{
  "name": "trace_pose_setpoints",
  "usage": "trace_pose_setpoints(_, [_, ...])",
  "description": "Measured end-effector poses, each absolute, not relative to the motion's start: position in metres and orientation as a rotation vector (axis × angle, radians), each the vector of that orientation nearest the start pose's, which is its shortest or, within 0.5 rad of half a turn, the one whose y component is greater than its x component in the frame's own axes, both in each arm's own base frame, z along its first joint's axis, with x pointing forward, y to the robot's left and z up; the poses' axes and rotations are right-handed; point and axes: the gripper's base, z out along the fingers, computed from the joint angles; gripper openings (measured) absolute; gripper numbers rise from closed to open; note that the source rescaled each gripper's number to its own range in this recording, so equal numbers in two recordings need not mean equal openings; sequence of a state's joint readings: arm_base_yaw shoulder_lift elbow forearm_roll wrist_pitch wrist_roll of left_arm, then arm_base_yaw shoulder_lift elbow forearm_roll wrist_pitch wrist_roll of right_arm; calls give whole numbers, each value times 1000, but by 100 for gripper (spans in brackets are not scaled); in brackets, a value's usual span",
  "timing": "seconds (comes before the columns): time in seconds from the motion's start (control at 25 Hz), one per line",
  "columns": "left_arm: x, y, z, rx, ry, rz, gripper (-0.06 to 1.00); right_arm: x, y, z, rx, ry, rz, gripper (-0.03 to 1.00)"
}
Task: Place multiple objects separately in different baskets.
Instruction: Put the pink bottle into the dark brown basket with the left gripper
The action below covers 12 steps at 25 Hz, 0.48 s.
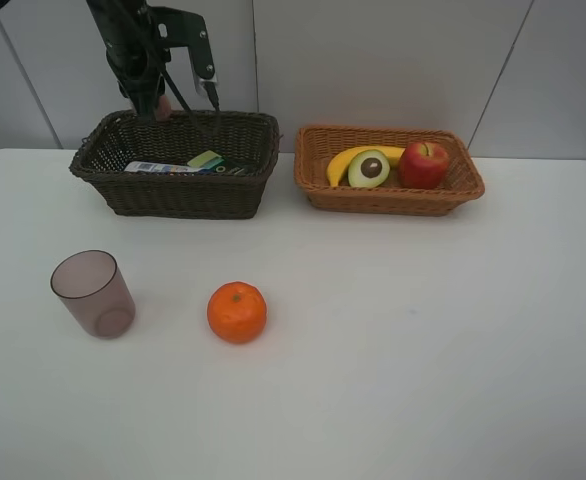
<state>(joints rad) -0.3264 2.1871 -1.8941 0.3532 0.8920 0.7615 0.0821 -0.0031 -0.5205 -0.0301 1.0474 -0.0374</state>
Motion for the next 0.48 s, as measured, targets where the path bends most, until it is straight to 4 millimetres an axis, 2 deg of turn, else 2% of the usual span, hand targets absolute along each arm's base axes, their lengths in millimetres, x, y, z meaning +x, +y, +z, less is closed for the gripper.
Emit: trace_pose_setpoints(0.48, [478, -137, 181, 1625, 2231, 541, 43, -7, -3, 284, -118, 2004, -7, 97])
